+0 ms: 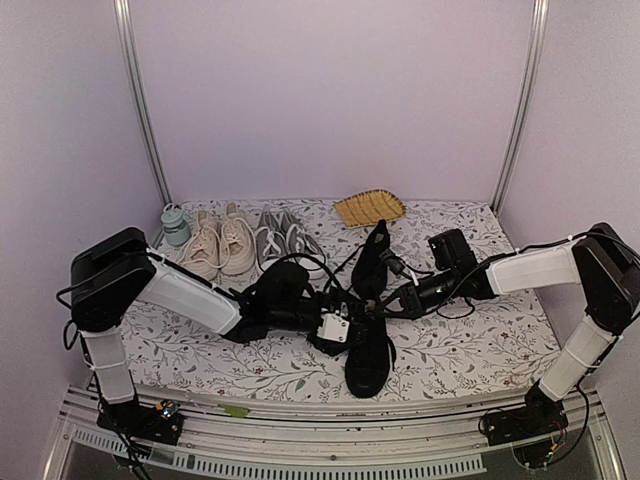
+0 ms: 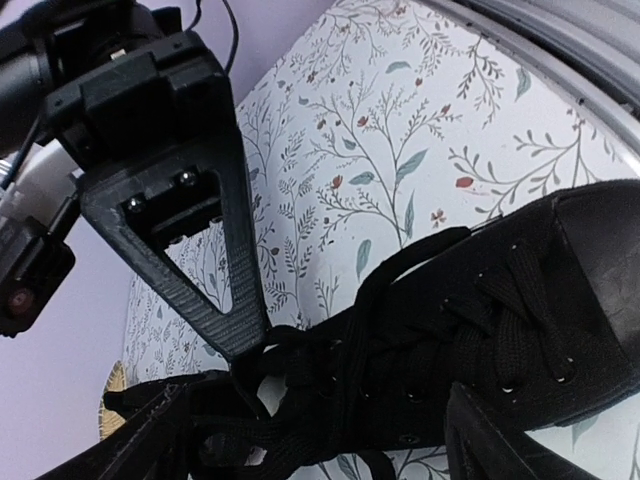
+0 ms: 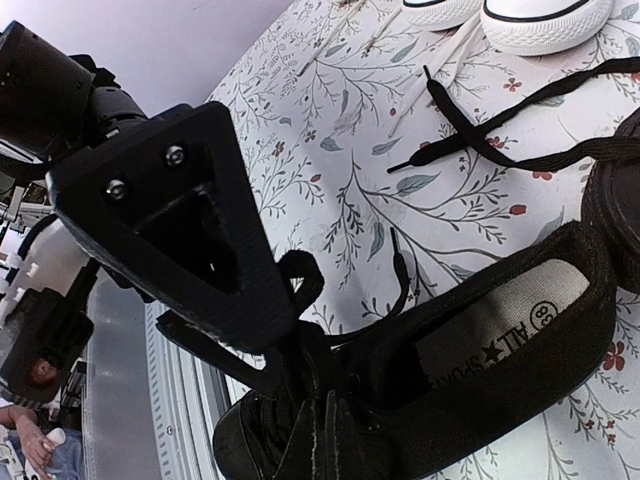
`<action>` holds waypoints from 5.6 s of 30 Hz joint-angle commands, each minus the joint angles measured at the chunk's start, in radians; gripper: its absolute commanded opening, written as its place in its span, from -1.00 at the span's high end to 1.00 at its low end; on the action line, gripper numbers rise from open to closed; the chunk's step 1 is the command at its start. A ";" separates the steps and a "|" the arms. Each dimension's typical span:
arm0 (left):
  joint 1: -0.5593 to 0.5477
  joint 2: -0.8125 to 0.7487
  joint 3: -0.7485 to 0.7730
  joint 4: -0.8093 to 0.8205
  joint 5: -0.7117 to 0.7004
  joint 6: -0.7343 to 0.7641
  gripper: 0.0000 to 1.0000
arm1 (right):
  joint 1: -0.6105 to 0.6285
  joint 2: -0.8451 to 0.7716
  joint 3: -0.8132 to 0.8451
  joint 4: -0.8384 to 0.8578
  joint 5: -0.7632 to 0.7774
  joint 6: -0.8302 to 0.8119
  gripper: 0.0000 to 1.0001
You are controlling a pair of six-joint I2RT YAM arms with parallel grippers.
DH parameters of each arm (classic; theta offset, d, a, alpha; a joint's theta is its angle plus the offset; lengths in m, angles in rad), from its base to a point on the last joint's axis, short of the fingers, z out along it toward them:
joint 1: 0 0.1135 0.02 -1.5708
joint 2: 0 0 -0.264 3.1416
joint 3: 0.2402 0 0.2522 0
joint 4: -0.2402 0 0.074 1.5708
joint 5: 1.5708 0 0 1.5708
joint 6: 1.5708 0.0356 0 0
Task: Tie the shoes
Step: Pick up the half-tied shoelace from the shoe, then adjust the half-tied shoelace on the shoe.
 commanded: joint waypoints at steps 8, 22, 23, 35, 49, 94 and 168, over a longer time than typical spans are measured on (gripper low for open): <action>-0.009 0.079 0.044 0.115 -0.095 0.017 -0.28 | -0.003 0.024 0.039 -0.005 -0.022 -0.021 1.00; -0.005 0.054 0.040 0.128 -0.036 -0.129 0.38 | -0.003 0.007 0.046 -0.037 -0.011 -0.033 1.00; -0.003 0.043 0.040 0.126 -0.028 -0.142 0.38 | -0.003 0.007 0.045 -0.038 -0.009 -0.035 1.00; 0.020 0.048 0.065 0.096 -0.022 -0.214 0.42 | -0.003 0.004 0.050 -0.042 -0.019 -0.036 1.00; 0.028 0.107 0.130 -0.003 -0.034 -0.263 0.30 | -0.003 -0.014 0.049 -0.050 -0.020 -0.043 1.00; 0.041 0.135 0.165 -0.051 -0.035 -0.324 0.88 | -0.052 0.016 0.048 -0.052 0.017 0.015 0.82; 0.029 0.137 0.139 0.027 -0.100 -0.364 0.34 | -0.005 0.039 0.111 -0.077 0.046 0.012 1.00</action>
